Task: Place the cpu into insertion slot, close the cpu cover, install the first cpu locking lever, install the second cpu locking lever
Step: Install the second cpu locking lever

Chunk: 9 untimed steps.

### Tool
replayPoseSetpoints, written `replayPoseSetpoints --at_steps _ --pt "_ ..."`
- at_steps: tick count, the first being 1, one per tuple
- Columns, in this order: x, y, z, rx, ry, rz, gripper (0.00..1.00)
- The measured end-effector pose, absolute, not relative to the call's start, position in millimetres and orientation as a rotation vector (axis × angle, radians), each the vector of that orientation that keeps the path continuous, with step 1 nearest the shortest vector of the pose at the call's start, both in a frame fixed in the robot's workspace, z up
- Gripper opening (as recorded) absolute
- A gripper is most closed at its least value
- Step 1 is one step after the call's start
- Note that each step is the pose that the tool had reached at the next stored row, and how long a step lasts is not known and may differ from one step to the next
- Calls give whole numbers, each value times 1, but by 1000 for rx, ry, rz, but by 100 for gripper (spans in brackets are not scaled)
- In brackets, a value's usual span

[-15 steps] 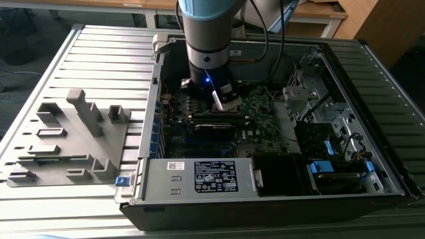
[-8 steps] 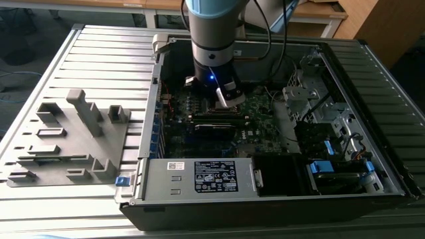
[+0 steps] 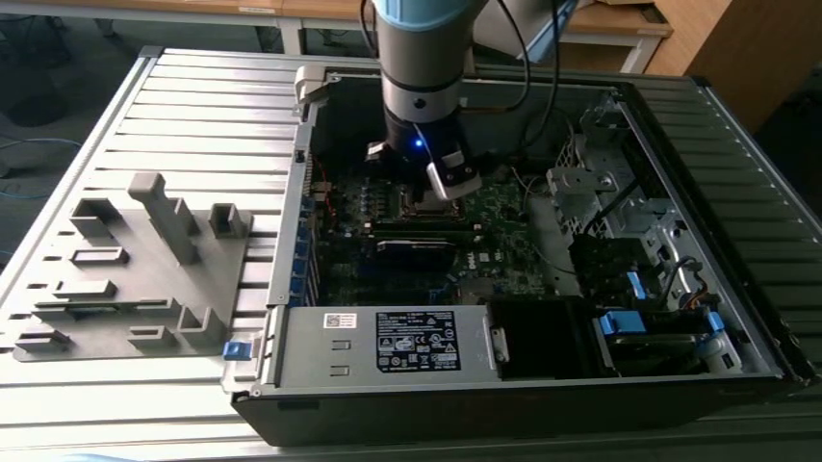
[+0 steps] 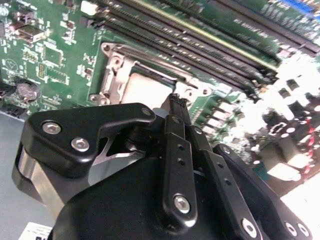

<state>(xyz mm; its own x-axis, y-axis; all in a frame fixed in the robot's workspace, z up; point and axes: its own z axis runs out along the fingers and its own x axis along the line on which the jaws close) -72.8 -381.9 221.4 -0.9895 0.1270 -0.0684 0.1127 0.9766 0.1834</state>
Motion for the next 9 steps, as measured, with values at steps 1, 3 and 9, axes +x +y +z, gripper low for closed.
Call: replayPoseSetpoints --at_steps 1,3,9 --pt "-71 -380 221 185 3044 275 11" --pt "-67 -376 220 186 3045 275 11" --pt "-57 -367 218 187 3046 266 11"
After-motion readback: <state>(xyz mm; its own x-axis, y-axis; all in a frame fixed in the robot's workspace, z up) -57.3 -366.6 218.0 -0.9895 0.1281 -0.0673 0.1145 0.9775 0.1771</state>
